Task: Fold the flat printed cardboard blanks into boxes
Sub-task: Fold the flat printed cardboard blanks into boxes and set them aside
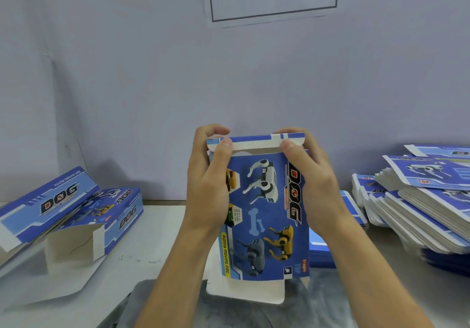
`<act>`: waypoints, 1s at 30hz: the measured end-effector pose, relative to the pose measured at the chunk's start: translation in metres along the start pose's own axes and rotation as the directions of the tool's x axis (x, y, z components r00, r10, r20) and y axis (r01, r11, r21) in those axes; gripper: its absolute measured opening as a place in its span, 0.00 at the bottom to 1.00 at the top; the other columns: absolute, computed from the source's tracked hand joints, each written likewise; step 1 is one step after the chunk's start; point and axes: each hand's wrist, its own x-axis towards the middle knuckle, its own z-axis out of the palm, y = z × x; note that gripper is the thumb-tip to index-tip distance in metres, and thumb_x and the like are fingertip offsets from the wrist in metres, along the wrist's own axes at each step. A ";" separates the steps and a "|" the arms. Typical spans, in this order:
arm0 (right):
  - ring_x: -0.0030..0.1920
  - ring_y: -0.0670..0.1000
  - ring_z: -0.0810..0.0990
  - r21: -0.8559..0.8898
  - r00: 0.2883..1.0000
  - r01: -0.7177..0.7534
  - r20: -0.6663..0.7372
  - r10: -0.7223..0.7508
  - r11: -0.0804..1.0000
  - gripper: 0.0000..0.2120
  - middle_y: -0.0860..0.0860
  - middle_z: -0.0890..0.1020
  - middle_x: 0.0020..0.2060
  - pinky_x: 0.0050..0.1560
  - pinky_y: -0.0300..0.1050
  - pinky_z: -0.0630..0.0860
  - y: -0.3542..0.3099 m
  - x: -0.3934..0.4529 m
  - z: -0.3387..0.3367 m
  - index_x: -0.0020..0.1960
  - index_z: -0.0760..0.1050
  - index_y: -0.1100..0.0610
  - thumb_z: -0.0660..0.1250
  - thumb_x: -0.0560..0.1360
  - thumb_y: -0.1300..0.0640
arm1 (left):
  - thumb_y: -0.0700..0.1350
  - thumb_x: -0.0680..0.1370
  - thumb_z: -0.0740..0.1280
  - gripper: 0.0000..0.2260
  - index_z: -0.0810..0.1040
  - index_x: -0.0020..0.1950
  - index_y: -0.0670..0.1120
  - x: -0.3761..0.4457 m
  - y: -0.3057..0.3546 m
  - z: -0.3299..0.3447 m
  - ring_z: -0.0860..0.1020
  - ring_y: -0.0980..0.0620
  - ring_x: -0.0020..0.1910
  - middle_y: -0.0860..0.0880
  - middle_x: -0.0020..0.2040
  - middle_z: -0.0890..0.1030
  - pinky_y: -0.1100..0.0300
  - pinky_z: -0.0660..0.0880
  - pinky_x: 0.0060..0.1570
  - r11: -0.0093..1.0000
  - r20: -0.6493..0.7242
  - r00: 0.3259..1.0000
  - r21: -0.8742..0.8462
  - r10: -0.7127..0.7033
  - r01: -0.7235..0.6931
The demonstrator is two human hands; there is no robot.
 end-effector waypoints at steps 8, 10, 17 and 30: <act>0.38 0.55 0.85 0.048 0.999 -0.035 -0.039 0.037 0.998 0.08 0.57 0.83 0.41 0.35 0.47 0.79 0.007 0.003 -0.005 0.49 0.74 0.50 0.64 0.72 0.50 | 0.49 0.79 0.62 0.06 0.75 0.52 0.50 0.000 -0.004 -0.004 0.85 0.46 0.51 0.55 0.51 0.82 0.59 0.81 0.33 0.999 0.036 0.999 -0.034 0.010 -0.009; 0.38 0.55 0.84 0.088 0.998 -0.046 -0.034 0.049 0.995 0.07 0.55 0.82 0.39 0.36 0.47 0.78 0.008 0.004 -0.006 0.47 0.74 0.51 0.64 0.71 0.51 | 0.47 0.79 0.62 0.05 0.77 0.51 0.49 0.000 -0.004 -0.005 0.85 0.48 0.52 0.60 0.56 0.81 0.60 0.81 0.34 0.997 0.058 0.998 -0.076 0.026 -0.022; 0.38 0.50 0.85 0.210 1.000 -0.024 -0.006 0.025 0.977 0.12 0.46 0.85 0.41 0.35 0.42 0.80 0.006 -0.002 -0.005 0.48 0.74 0.57 0.60 0.74 0.48 | 0.47 0.78 0.65 0.07 0.79 0.46 0.45 0.001 -0.004 -0.007 0.85 0.47 0.53 0.52 0.60 0.81 0.58 0.81 0.35 0.989 0.055 0.998 -0.147 0.010 -0.001; 0.45 0.53 0.86 0.224 0.999 -0.006 -0.040 0.015 0.975 0.08 0.48 0.85 0.49 0.39 0.47 0.82 0.008 -0.002 -0.001 0.47 0.82 0.48 0.65 0.75 0.49 | 0.50 0.72 0.75 0.05 0.83 0.46 0.53 0.002 -0.001 -0.015 0.84 0.48 0.55 0.60 0.63 0.79 0.56 0.83 0.38 1.000 0.123 0.992 -0.021 -0.002 0.005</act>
